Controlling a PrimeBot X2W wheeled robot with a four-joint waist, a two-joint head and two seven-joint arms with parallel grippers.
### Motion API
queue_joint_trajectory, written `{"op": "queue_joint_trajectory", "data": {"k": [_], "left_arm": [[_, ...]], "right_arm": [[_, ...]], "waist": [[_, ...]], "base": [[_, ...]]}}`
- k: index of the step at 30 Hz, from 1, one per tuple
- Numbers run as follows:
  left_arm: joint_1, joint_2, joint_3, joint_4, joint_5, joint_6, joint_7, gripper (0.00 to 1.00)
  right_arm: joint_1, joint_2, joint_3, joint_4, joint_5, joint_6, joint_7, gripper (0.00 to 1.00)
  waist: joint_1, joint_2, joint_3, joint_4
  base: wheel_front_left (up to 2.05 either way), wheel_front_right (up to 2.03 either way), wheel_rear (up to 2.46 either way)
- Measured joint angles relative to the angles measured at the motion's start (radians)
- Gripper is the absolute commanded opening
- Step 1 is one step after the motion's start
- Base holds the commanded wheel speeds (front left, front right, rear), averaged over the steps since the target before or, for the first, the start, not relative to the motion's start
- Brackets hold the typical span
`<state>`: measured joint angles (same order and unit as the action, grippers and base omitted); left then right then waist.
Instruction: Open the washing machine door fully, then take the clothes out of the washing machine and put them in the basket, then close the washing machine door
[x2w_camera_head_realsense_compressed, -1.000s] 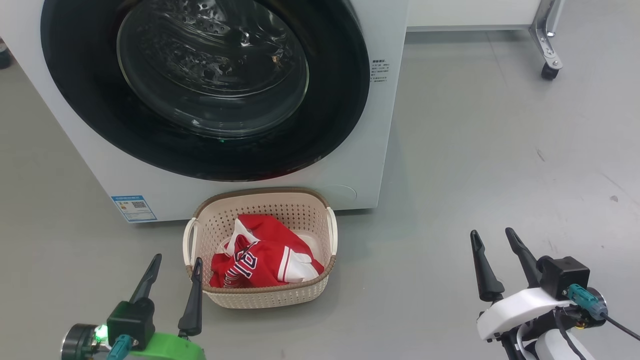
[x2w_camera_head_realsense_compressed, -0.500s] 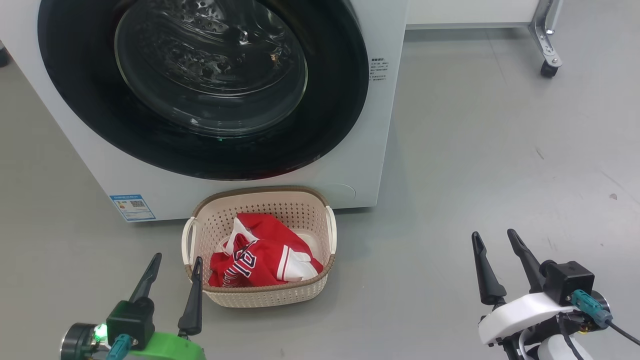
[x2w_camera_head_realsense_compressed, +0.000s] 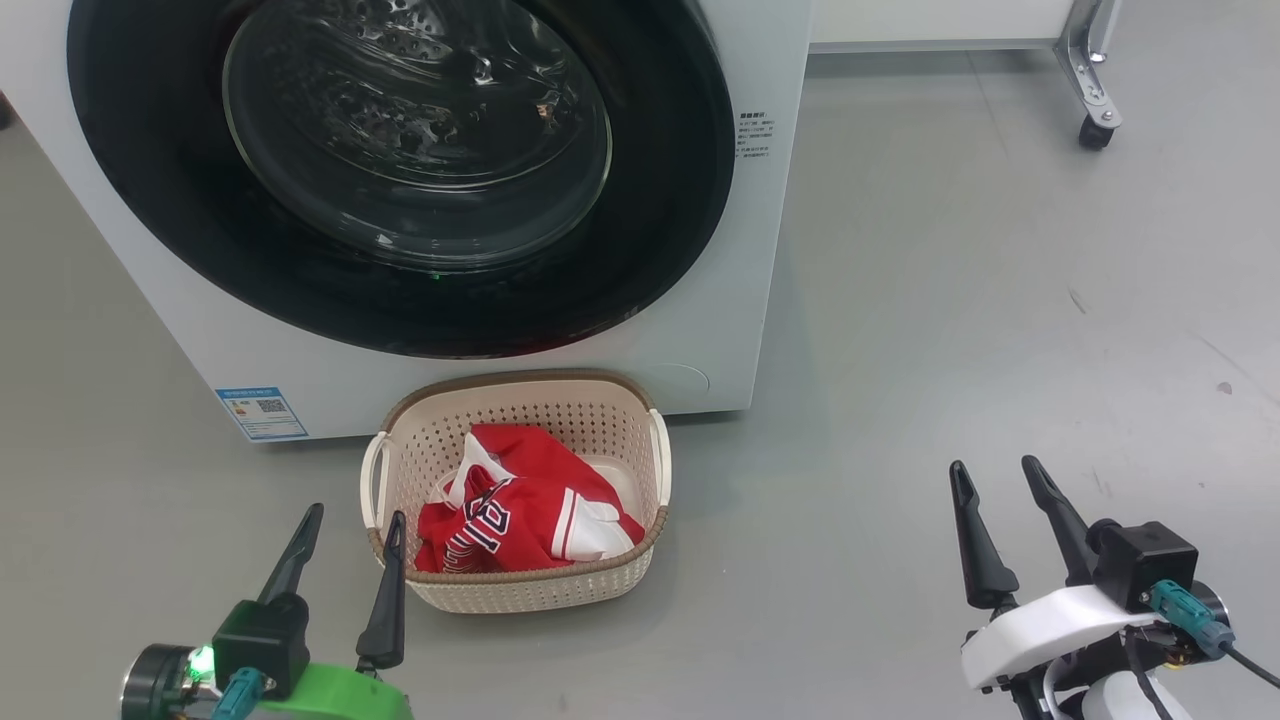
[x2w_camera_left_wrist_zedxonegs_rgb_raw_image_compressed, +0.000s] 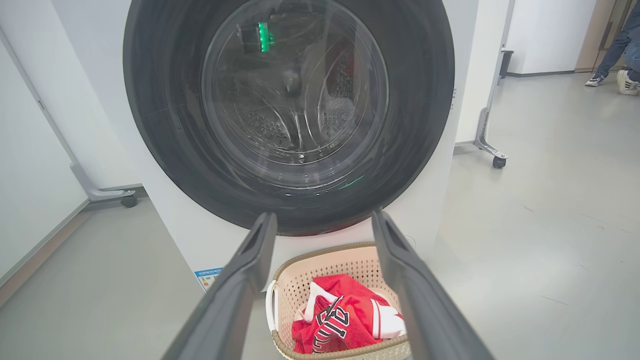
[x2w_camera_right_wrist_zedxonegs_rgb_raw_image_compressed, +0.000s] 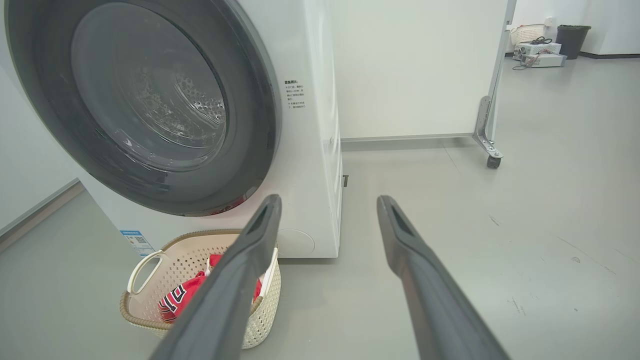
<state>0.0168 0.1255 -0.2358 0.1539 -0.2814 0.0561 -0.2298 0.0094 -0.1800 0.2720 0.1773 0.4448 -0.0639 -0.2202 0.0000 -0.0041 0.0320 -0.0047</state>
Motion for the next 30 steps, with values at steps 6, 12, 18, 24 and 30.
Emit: {"op": "queue_joint_trajectory", "data": {"k": [6,12,18,24,30], "left_arm": [[0.000,0.000,-0.001,0.000,0.000,0.000,0.000,1.00],[0.005,-0.009,-0.006,0.023,0.000,0.000,0.000,0.00],[0.027,-0.024,-0.015,0.065,-0.008,-0.001,0.000,0.00],[0.027,-0.026,-0.005,0.064,-0.072,-0.010,0.010,0.00],[0.027,-0.031,0.011,0.064,-0.164,-0.019,0.030,0.00]], "right_arm": [[0.008,-0.001,-0.001,-0.014,0.000,0.000,0.010,1.00],[0.025,0.007,0.003,-0.005,0.000,0.000,0.020,0.00],[0.062,0.030,0.010,0.034,0.007,0.001,0.021,0.00],[0.062,0.033,-0.006,0.034,0.070,0.011,0.030,0.00],[0.061,0.042,-0.027,0.033,0.156,0.020,0.048,0.00]], "waist": [[0.0000,0.0000,-0.004,-0.001],[0.0000,0.0000,-0.005,-0.002],[0.0000,-0.0001,-0.005,-0.002],[0.0000,0.0000,-0.007,-0.001],[0.0000,0.0000,-0.008,-0.001]], "base": [[0.00,0.00,0.00],[0.00,0.00,0.00],[0.00,0.00,0.00],[0.00,0.00,0.00],[0.00,0.00,0.00]]}}
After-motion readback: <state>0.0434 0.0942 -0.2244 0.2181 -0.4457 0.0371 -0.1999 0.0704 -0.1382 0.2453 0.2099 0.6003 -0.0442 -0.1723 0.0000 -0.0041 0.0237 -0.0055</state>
